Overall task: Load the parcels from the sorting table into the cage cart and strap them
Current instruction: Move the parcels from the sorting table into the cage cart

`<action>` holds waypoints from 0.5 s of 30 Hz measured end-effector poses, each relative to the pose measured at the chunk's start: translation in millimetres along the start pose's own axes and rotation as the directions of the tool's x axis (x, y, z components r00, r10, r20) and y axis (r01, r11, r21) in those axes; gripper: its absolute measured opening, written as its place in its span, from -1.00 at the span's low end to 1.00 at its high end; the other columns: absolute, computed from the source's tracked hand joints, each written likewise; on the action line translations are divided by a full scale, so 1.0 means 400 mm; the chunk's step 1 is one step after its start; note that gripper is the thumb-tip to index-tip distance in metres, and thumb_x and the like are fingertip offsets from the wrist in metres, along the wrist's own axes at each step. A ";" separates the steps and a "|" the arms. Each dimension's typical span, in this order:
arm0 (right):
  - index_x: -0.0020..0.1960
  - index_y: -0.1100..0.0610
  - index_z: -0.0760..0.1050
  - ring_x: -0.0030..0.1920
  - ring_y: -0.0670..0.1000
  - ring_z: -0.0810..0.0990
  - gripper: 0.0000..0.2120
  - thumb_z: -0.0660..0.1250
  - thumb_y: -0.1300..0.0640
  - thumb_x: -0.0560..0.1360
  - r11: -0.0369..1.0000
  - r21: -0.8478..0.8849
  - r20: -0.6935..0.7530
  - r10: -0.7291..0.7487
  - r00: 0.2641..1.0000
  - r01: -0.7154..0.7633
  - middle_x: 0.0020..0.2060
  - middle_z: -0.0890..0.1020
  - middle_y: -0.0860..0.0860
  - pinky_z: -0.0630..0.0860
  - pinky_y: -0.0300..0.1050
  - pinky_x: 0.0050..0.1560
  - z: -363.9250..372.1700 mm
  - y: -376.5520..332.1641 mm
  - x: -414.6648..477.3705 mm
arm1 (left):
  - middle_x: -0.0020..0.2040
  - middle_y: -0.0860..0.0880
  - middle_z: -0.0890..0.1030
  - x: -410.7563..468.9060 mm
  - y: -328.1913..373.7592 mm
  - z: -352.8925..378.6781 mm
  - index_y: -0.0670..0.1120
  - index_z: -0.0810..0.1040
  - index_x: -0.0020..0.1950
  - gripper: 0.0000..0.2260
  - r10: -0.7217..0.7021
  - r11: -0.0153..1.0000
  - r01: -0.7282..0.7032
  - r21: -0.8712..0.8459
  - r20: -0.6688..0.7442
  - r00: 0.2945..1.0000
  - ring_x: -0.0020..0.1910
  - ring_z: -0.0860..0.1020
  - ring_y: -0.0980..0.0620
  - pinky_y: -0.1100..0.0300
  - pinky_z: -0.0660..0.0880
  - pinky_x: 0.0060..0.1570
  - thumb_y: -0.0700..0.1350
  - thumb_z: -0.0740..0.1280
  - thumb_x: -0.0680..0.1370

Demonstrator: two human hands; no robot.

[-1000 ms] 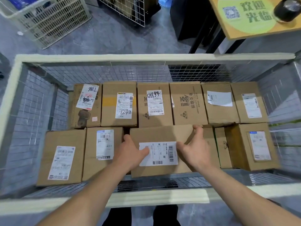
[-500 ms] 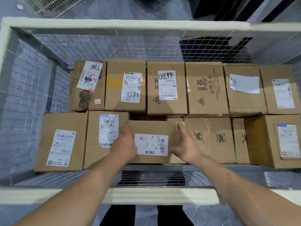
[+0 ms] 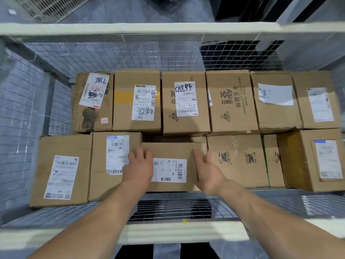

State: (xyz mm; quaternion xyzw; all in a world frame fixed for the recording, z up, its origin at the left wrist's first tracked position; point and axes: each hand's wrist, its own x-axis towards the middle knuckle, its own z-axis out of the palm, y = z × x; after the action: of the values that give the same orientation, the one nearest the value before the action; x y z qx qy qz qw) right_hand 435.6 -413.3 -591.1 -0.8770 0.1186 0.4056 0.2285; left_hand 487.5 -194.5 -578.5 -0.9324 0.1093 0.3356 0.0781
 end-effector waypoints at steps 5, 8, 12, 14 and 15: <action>0.58 -0.20 -0.20 0.41 0.34 0.36 0.05 0.42 0.29 0.40 0.991 0.129 0.135 -0.043 0.990 0.026 0.57 -0.13 0.19 0.44 0.11 0.36 -0.036 0.025 -0.010 | 0.33 -0.17 0.20 -0.007 -0.009 -0.008 -0.13 0.23 0.38 -0.40 0.010 1.000 -0.010 0.009 0.025 1.000 0.21 0.31 -0.17 0.01 0.56 -0.13 -0.31 0.40 0.41; 0.58 -0.21 -0.21 0.42 0.28 0.37 0.12 0.43 0.34 0.34 0.972 0.234 0.208 -0.051 0.977 0.001 0.56 -0.35 0.12 0.50 -0.05 0.28 -0.068 0.026 -0.025 | 0.37 -0.15 0.20 -0.022 -0.016 -0.030 -0.10 0.26 0.36 -0.42 0.004 1.000 -0.004 -0.001 0.018 1.000 0.17 0.34 -0.15 -0.05 0.57 -0.10 -0.29 0.40 0.39; 0.61 -0.03 -0.10 0.31 0.21 0.49 -0.05 0.44 0.19 0.44 0.986 0.166 0.122 -0.037 0.992 0.017 0.58 -0.16 0.21 0.47 -0.13 0.25 -0.100 0.010 -0.051 | 0.33 -0.11 0.27 -0.050 -0.012 -0.107 -0.08 0.26 0.41 -0.41 0.049 0.996 -0.042 0.074 -0.101 0.994 0.21 0.34 -0.14 -0.03 0.54 -0.11 -0.05 0.40 0.43; 0.63 0.03 -0.07 0.39 0.17 0.44 -0.10 0.43 0.07 0.48 0.983 0.182 0.018 -0.029 0.999 0.025 0.60 -0.09 0.22 0.41 -0.15 0.31 -0.121 0.005 -0.082 | 0.42 -0.10 0.20 -0.066 0.003 -0.167 -0.06 0.14 0.50 -0.31 0.078 0.995 -0.070 0.073 -0.103 0.992 0.36 0.24 -0.16 -0.10 0.47 0.10 0.09 0.37 0.48; 0.64 0.04 -0.06 0.47 0.14 0.35 -0.11 0.41 0.00 0.50 0.980 0.195 -0.039 -0.023 0.999 0.030 0.61 -0.07 0.17 0.35 -0.12 0.40 -0.136 0.002 -0.104 | 0.43 -0.09 0.18 -0.078 0.015 -0.202 -0.05 0.11 0.52 -0.29 0.096 0.994 -0.088 0.071 -0.119 0.988 0.40 0.20 -0.16 -0.12 0.43 0.17 0.14 0.35 0.50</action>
State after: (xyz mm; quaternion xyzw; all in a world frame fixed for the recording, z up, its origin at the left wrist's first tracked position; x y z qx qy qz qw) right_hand 444.2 -440.2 -528.9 -0.8592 0.1502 0.3729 0.3166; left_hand 511.6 -213.2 -497.2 -0.9421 0.1679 0.2772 0.0862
